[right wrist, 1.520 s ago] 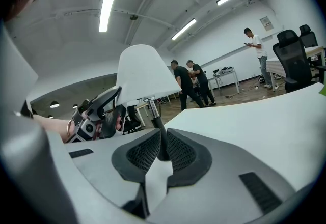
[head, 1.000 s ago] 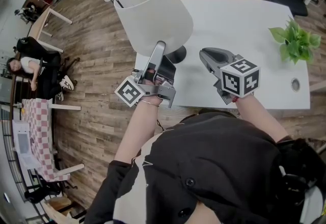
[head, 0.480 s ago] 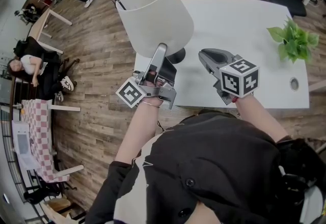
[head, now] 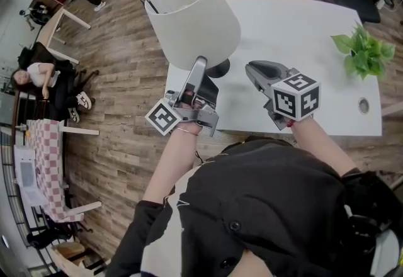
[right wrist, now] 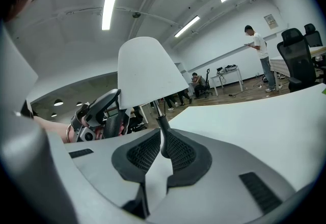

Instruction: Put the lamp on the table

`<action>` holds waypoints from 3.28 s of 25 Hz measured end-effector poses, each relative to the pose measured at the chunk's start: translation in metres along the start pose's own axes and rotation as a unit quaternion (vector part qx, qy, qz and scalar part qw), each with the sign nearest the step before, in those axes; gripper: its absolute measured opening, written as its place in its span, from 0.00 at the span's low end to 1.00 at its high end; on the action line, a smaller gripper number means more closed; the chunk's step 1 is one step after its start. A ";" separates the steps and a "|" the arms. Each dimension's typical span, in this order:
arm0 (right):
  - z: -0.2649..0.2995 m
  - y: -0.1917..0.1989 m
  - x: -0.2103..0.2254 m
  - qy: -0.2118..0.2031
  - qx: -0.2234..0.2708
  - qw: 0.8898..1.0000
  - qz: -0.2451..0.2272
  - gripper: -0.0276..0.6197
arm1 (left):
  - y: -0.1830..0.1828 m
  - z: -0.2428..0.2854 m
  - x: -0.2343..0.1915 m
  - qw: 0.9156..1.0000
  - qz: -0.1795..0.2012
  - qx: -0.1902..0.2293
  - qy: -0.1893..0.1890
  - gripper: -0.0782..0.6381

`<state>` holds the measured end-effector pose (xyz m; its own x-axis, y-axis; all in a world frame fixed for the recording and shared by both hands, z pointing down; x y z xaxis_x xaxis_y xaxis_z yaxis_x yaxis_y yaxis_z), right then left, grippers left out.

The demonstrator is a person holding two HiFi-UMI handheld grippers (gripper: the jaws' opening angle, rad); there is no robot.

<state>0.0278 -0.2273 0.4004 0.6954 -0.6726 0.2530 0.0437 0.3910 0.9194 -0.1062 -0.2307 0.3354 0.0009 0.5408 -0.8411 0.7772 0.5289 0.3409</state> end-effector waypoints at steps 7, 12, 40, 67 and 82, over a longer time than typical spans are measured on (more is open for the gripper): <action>-0.002 0.004 0.000 0.002 0.000 1.000 0.005 0.12 | 0.002 -0.016 -0.013 1.000 -0.015 0.013 -0.019 0.30; -0.007 0.005 -0.003 0.013 0.003 1.000 0.010 0.12 | 0.007 -0.029 -0.021 0.999 -0.022 0.006 -0.039 0.30; -0.056 0.011 -0.170 0.106 0.053 0.993 -0.005 0.12 | 0.001 -0.193 0.135 0.960 0.226 -0.141 -0.084 0.13; -0.130 0.071 -0.254 0.159 0.035 0.987 0.003 0.08 | 0.041 -0.280 0.169 0.948 0.238 -0.186 -0.100 0.13; -0.136 0.081 -0.255 0.166 0.034 0.986 0.010 0.08 | 0.046 -0.280 0.172 0.945 0.247 -0.191 -0.096 0.13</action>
Point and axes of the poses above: the fingertips, and each gripper's own axes: z forward along the fingers, x to its right, y out of its underside, the point moved 2 cm from there along -z, backward along the fingers, and after that the axes turned 7 degrees about -z, right-handed, at the moved point
